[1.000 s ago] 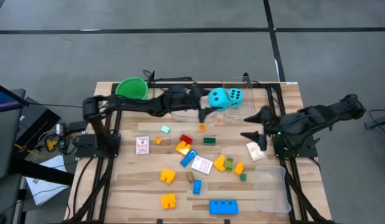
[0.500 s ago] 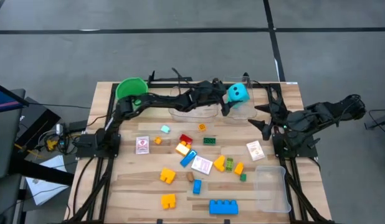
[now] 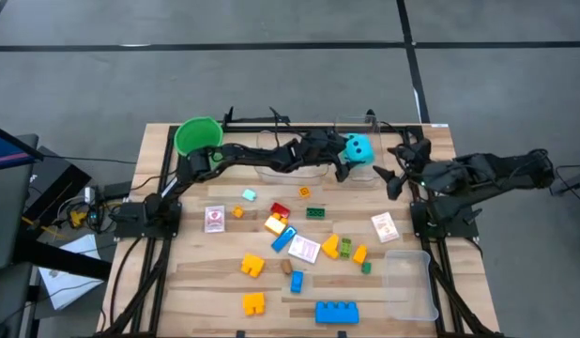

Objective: Pick & Place Toys
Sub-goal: Put the blue dice into the right transparent bin, then put the small yellow gamepiece into the left transparent bin

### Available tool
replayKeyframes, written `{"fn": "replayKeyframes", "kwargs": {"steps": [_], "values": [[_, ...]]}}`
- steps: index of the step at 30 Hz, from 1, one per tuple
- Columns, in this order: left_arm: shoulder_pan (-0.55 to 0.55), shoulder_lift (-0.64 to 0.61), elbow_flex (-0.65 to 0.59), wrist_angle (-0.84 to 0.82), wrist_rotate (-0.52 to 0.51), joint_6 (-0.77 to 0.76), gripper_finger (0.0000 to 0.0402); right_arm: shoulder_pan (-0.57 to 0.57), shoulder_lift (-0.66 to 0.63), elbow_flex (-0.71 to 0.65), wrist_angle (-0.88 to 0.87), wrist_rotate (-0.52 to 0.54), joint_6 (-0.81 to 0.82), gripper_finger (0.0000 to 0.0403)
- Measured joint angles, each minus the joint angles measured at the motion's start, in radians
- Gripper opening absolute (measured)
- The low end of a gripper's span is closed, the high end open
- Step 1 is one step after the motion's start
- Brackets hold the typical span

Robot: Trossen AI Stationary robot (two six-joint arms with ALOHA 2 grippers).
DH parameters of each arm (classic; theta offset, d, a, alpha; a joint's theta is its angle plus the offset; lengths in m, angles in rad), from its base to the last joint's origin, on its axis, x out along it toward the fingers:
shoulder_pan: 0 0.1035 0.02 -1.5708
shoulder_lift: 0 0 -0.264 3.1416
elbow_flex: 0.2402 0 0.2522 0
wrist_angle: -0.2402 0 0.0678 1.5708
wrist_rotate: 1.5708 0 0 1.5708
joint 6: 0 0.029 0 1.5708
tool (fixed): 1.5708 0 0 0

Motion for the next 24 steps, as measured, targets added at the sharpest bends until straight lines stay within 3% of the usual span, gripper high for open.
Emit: {"fn": "replayKeyframes", "kwargs": {"steps": [24], "values": [[-0.015,-0.001,0.0,-0.014,0.034,0.009,0.04,-0.141,0.116,-0.028,-0.015,-0.027,0.041,0.0331]]}}
